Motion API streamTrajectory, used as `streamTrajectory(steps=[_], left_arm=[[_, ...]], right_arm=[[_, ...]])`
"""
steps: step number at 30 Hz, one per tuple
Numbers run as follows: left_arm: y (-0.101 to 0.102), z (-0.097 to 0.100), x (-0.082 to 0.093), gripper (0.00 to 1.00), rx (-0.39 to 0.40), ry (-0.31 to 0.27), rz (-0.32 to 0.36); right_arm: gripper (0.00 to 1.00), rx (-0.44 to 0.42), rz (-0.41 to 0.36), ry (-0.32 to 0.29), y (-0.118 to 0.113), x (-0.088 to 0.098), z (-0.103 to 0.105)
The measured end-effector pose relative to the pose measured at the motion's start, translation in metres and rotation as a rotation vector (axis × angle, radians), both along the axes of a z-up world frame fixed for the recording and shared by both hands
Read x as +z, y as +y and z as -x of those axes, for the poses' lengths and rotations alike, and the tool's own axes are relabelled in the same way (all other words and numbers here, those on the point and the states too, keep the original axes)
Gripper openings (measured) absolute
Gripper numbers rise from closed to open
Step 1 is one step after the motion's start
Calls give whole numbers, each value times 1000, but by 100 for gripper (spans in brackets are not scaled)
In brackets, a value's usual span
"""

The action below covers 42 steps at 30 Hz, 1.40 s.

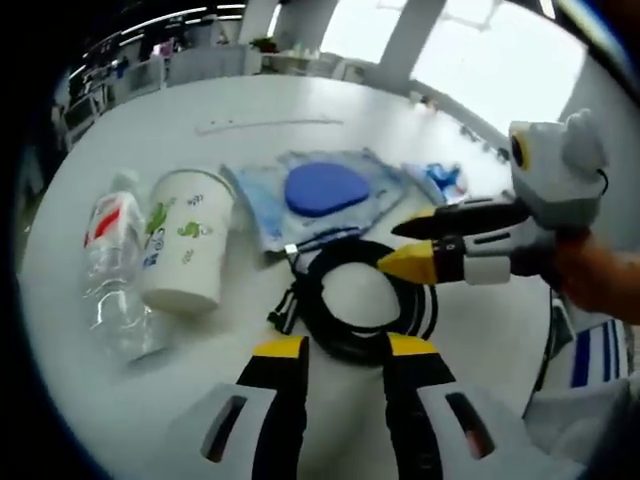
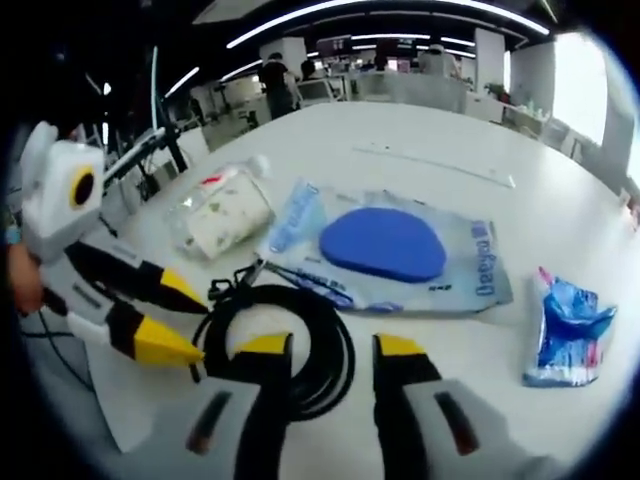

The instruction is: Arrange the tabletop items into an orderly group along one side of the table until the central work area is clear of visible clutter.

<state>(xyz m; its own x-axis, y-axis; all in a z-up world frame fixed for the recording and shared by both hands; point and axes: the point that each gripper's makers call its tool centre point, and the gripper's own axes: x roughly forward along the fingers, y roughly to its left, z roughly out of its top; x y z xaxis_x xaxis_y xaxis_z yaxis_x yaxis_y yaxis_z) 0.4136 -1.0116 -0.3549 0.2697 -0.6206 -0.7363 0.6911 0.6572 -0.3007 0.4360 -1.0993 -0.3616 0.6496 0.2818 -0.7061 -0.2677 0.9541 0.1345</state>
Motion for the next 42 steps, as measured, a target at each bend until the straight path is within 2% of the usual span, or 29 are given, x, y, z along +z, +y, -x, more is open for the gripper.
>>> streamTrajectory(steps=[10,26,42], left_arm=[[-1,1,-4,22,13,13,-4],[-2,1,-10,18,30,21,-27],[0,0,-11,9,95,89,-17]], right_arm=[[21,6,-2,17,0,-7,3],[14,20,38,-11,0,-9,1],[10,28,38,-19,2,-8,2]])
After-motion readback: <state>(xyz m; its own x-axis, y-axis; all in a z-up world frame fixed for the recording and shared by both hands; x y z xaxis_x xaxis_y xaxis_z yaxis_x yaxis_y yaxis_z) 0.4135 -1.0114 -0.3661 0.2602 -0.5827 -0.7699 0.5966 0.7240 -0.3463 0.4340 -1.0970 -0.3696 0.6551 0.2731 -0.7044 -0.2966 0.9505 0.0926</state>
